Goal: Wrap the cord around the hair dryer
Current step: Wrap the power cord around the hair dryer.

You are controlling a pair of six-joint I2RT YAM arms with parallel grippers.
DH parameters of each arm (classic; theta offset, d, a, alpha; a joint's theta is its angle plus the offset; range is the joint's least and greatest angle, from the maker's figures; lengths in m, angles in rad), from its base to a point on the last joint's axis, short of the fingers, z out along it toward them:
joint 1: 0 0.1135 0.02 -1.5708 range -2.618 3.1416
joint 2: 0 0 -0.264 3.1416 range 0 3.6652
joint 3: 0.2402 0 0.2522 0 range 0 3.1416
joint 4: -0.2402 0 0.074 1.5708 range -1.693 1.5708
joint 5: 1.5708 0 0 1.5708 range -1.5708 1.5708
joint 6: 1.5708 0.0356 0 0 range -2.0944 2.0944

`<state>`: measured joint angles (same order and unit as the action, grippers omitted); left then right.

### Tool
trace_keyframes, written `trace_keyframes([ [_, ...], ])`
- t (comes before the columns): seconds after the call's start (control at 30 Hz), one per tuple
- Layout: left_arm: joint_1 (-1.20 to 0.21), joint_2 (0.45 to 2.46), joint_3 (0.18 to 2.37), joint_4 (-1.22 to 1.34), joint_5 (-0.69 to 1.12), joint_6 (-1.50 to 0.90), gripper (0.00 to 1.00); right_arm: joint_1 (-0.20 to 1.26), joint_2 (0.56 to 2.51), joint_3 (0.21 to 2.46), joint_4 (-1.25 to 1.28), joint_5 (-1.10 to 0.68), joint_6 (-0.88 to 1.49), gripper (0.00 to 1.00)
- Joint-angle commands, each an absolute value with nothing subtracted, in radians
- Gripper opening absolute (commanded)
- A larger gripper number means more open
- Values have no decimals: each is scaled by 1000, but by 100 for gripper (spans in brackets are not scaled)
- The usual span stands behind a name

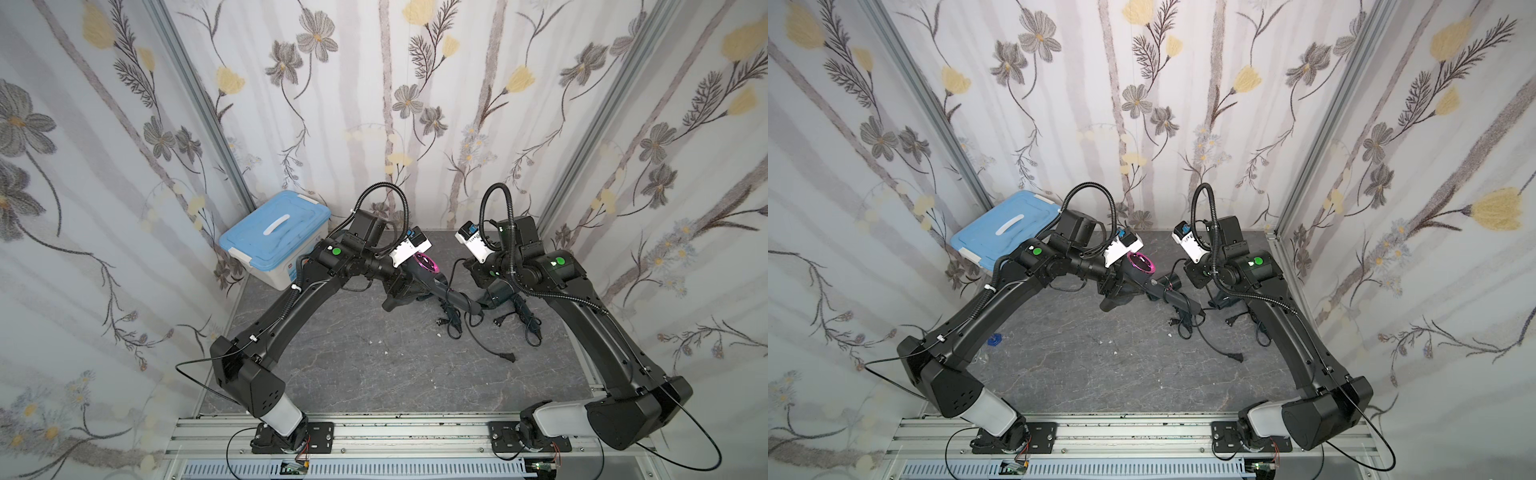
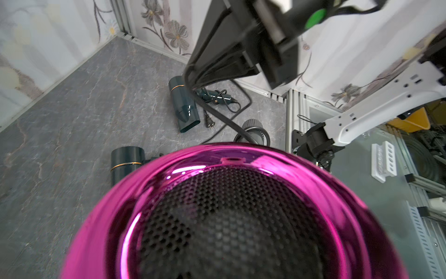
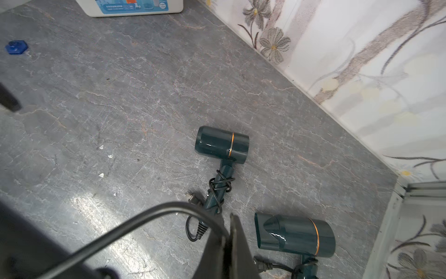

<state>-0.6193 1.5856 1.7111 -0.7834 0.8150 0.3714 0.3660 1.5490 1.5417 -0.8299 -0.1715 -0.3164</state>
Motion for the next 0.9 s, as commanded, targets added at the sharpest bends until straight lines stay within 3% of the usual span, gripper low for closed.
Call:
trace_keyframes([
  [0.0, -621, 1564, 1723, -789, 1032, 408, 0, 335, 1586, 1545, -715, -294, -347, 0],
  [0.13, -595, 1547, 1717, -658, 1159, 296, 0, 290, 1642, 1530, -654, -467, -339, 1],
  [0.4, -505, 1536, 1659, -256, 1230, -30, 0, 183, 1603, 1375, -456, -777, -281, 34],
  [0.57, -479, 1535, 1647, -112, 1204, -155, 0, 154, 1554, 1272, -366, -850, -254, 46],
  [0.87, -414, 1521, 1590, 180, 1144, -409, 0, 114, 1491, 1101, -200, -913, -178, 58],
])
